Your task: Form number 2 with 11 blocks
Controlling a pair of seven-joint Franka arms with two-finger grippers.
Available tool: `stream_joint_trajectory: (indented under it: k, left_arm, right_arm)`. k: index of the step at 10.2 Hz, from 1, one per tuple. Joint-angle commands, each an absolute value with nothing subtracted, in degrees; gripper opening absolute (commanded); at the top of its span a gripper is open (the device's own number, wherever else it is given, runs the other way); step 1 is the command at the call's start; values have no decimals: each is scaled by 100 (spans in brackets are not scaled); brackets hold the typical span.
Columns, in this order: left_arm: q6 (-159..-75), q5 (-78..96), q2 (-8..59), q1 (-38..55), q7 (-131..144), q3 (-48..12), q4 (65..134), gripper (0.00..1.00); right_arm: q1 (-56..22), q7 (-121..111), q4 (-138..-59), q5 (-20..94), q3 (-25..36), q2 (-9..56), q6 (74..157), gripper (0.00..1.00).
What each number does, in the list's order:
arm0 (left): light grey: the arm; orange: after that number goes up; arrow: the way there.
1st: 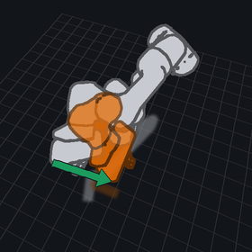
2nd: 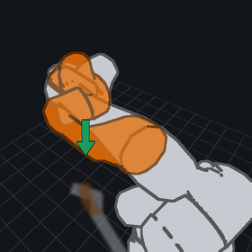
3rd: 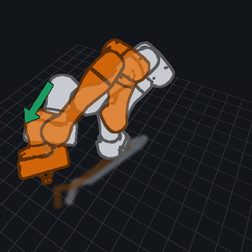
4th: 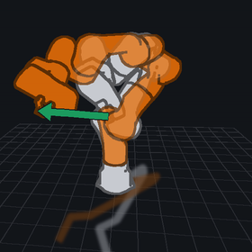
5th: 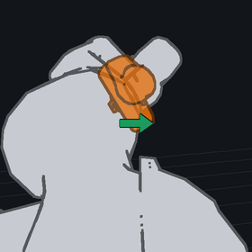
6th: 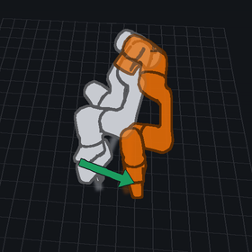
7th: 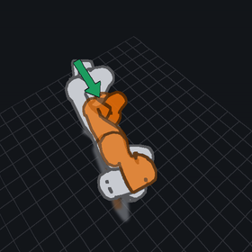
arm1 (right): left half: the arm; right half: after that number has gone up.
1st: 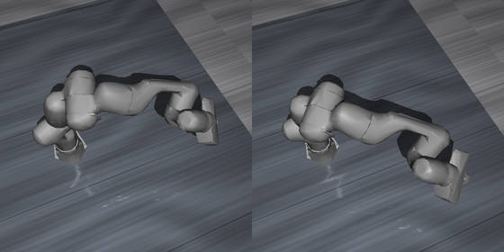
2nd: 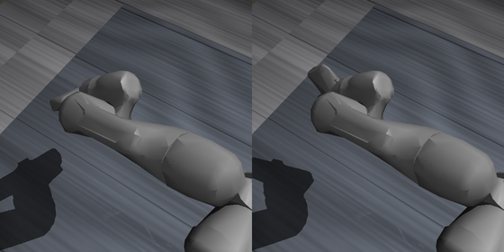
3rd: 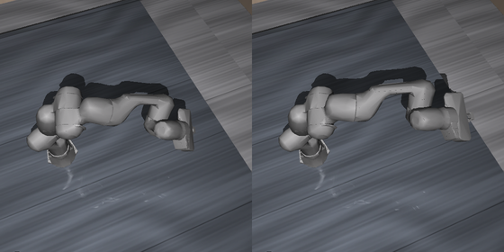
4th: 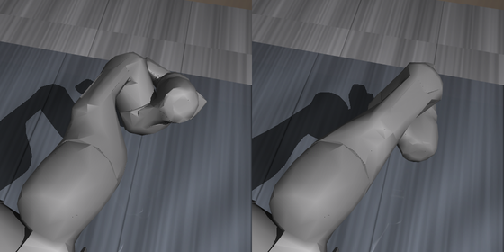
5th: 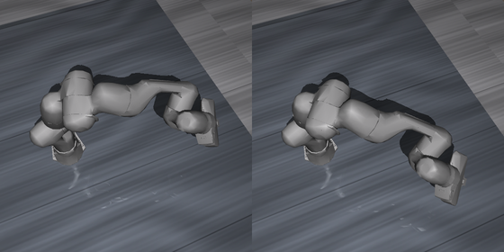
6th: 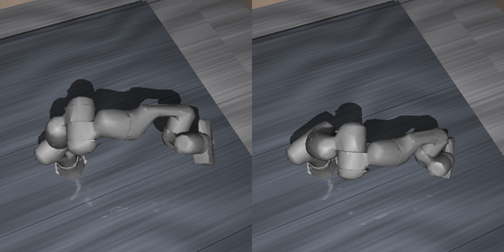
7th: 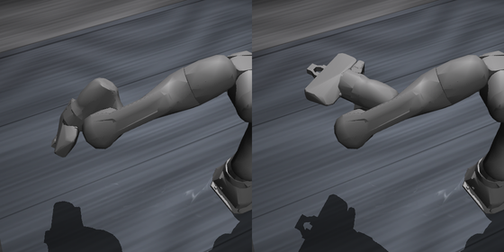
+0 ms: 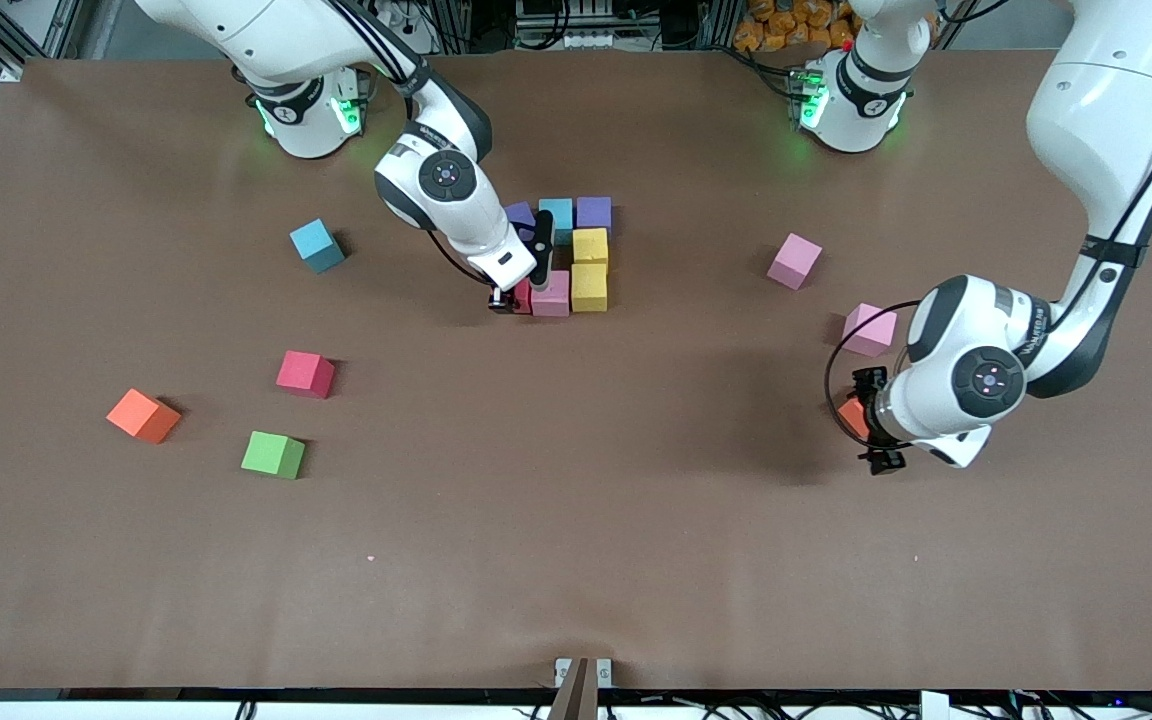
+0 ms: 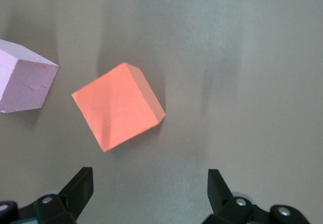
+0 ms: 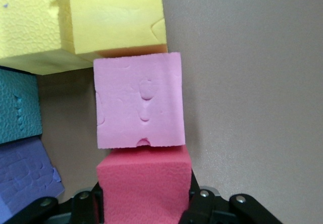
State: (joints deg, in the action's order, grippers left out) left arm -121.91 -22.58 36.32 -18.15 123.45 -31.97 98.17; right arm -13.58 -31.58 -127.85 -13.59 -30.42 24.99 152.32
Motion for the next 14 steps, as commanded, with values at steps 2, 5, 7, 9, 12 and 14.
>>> stream_joint_trajectory:
  k: [2,5,7,9,12,14]
  left_arm:
    - [-12129,-2399,3551,-1872,13532,-3226,9940,100]
    - [-12129,-2890,3674,-1863,14658,-3226,10054,100]
    - [-12129,-2909,3674,-1872,14757,-3226,10203,100]
    - [-12129,-2927,3656,-1890,14818,-3226,10431,100]
    - [-12111,-2971,3604,-1890,15081,-3077,10600,100]
    - [-12111,-2971,3612,-1890,15108,-3006,10600,100]
  right_arm:
    - [-1274,-3032,-12788,-1503,-3067,2549,15302,45]
    - [-1274,-3032,-12779,-1512,-3067,2619,15424,47]
    - [-1274,-3032,-12779,-1512,-3067,2663,15442,50]
    - [-1274,-3024,-12771,-1512,-3041,2663,15442,76]
    - [-1274,-3032,-12762,-1529,-2971,2541,15390,100]
    - [-1275,-3006,-12771,-1486,-2988,1911,14901,100]
